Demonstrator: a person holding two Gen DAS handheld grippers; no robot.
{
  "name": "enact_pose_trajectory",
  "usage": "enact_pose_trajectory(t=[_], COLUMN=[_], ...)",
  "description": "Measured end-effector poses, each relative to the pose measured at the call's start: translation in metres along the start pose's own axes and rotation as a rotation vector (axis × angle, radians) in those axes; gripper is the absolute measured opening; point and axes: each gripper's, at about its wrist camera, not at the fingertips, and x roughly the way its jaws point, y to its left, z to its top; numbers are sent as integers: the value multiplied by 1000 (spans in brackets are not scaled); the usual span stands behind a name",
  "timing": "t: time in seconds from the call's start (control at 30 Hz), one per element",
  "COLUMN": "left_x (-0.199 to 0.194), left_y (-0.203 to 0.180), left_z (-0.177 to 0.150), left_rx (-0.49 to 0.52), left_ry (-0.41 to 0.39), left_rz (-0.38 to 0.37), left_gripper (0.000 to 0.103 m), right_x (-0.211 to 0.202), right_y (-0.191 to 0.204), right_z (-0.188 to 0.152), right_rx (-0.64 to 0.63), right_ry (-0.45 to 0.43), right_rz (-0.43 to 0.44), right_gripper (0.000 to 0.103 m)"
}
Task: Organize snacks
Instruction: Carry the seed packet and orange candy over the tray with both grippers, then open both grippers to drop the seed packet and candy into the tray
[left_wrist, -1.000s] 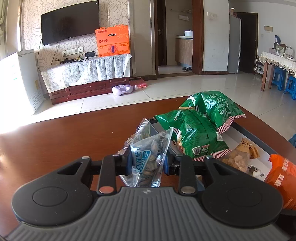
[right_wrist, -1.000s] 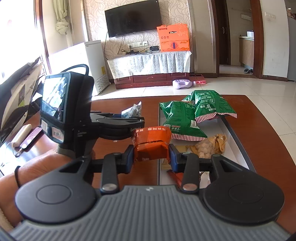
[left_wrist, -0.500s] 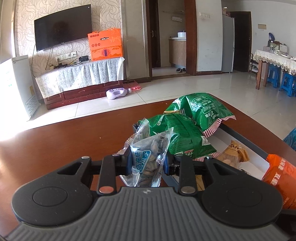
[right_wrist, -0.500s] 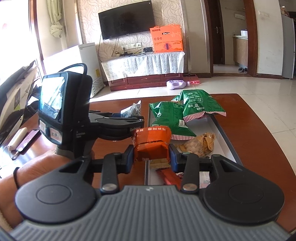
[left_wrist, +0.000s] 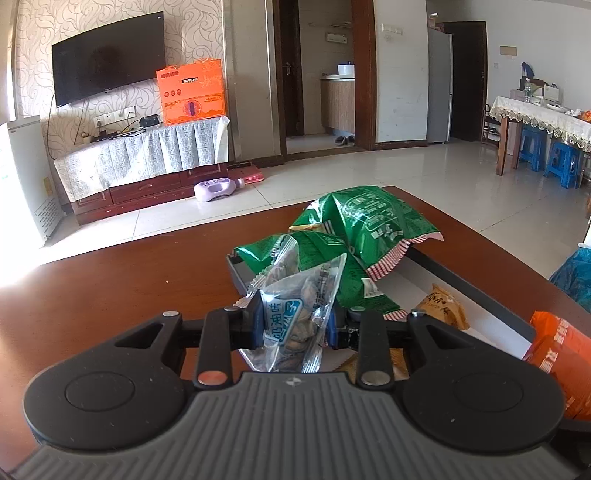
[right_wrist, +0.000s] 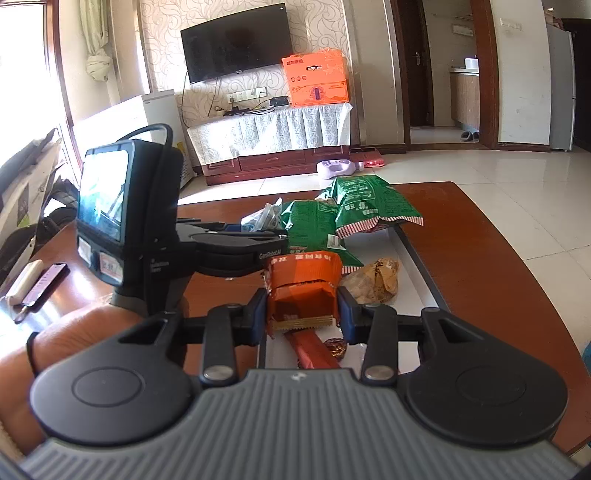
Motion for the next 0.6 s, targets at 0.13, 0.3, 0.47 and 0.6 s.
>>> enact_pose_trajectory(t=[0.13, 0.3, 0.47, 0.6], left_x=[3, 6, 10, 13], left_y=[-6, -12, -16, -18], left_z=[0, 0, 0, 1], left_rx=[5, 9, 7, 4], left_ry=[-1, -2, -4, -5], left_rz=[-6, -22, -34, -40], left_gripper=[36, 36, 36, 36], right_x=[-1, -1, -1, -2], right_y=[-4, -9, -11, -11], right_z=[-1, -1, -2, -2], right_rx=[5, 9, 12, 12], right_ry=[0, -2, -5, -7], right_rz=[-10, -25, -34, -37], right_gripper=[42, 42, 42, 42])
